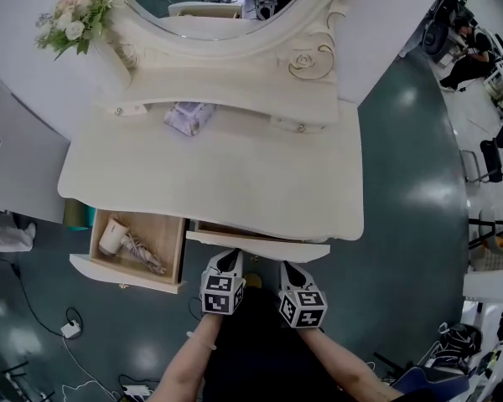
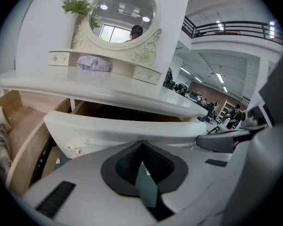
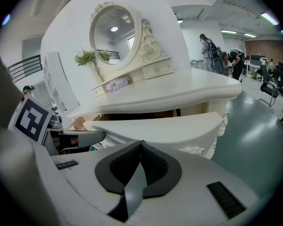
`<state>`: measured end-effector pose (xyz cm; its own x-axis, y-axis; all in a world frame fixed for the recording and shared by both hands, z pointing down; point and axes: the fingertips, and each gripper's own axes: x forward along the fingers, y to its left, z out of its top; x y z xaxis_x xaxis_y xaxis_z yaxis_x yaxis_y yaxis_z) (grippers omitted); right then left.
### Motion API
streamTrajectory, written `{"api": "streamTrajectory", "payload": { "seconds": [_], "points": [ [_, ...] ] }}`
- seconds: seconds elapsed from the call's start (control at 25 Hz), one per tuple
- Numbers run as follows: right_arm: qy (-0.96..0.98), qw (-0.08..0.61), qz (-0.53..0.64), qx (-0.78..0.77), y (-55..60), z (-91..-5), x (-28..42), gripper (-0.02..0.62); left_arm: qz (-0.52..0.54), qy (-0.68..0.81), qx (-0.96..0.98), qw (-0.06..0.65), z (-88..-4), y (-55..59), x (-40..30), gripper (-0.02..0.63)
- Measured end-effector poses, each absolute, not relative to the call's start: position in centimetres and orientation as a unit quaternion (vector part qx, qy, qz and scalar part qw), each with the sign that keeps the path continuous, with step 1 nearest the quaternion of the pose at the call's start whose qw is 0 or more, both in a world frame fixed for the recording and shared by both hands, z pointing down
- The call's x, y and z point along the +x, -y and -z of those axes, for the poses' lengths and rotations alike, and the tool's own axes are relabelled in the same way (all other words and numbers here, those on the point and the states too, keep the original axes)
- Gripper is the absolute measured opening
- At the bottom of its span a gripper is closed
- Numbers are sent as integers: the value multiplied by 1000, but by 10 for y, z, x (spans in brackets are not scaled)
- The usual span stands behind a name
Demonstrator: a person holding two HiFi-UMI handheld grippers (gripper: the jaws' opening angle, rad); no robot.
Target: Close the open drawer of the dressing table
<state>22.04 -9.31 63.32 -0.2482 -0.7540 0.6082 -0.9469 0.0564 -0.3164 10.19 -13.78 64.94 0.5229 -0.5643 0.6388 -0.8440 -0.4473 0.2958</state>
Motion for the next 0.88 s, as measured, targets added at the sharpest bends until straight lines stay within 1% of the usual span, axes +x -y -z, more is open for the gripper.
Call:
{"api": "streamTrajectory", "payload": {
  "seconds": [0.88],
  "points": [
    [714, 120, -329, 606, 119, -633, 227, 26, -225, 434, 822, 291, -650, 164, 108, 23]
  ]
}}
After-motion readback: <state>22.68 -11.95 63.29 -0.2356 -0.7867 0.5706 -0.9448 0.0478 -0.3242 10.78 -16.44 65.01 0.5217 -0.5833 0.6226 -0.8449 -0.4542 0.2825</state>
